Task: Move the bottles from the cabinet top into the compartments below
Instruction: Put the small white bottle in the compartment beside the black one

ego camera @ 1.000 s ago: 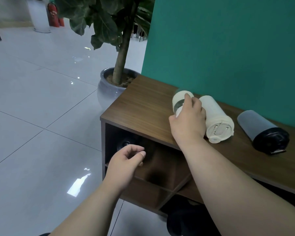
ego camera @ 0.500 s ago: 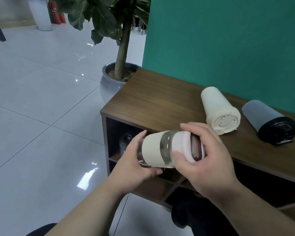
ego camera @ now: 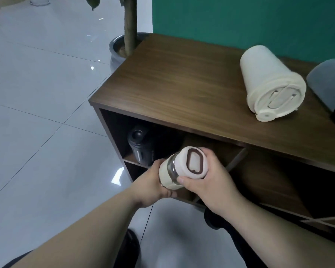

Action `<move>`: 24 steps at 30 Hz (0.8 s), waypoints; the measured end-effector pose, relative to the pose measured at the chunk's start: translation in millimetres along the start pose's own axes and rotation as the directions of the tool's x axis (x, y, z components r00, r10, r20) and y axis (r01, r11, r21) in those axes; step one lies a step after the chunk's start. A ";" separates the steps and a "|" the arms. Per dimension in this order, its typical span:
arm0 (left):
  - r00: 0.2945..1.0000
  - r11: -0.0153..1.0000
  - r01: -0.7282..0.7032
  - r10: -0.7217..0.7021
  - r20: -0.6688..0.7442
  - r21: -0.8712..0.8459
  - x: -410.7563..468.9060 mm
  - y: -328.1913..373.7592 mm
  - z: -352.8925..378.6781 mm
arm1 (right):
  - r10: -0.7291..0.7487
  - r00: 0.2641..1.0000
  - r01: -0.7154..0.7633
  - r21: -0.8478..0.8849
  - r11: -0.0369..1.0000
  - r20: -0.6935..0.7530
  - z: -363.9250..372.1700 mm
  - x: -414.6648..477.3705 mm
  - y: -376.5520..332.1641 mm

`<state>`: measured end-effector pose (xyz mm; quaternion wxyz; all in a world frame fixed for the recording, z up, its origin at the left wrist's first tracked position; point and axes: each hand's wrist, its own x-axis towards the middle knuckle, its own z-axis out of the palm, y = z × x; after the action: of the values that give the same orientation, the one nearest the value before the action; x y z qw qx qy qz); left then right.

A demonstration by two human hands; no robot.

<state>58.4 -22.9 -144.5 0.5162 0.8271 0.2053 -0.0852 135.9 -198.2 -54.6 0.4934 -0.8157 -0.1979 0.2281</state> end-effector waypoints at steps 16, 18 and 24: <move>0.964 0.996 0.031 -0.007 -0.264 0.087 68.3 -25.1 44.3 | 0.064 0.998 -0.061 -0.196 0.979 0.011 13.9 70.3 5.6; 0.965 0.997 0.025 -0.006 -0.261 0.068 73.6 -26.4 46.0 | 0.097 0.995 -0.097 -0.203 0.974 -0.014 15.1 74.7 10.7; 0.968 0.993 0.002 0.029 -0.250 0.122 85.4 -24.0 49.3 | 0.086 0.992 -0.101 -0.182 0.978 -0.087 16.3 74.6 12.5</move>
<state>128.6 -36.1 -216.6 0.4353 0.8624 0.2580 0.0115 188.8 -151.1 -85.6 0.4112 -0.8749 -0.1601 0.1994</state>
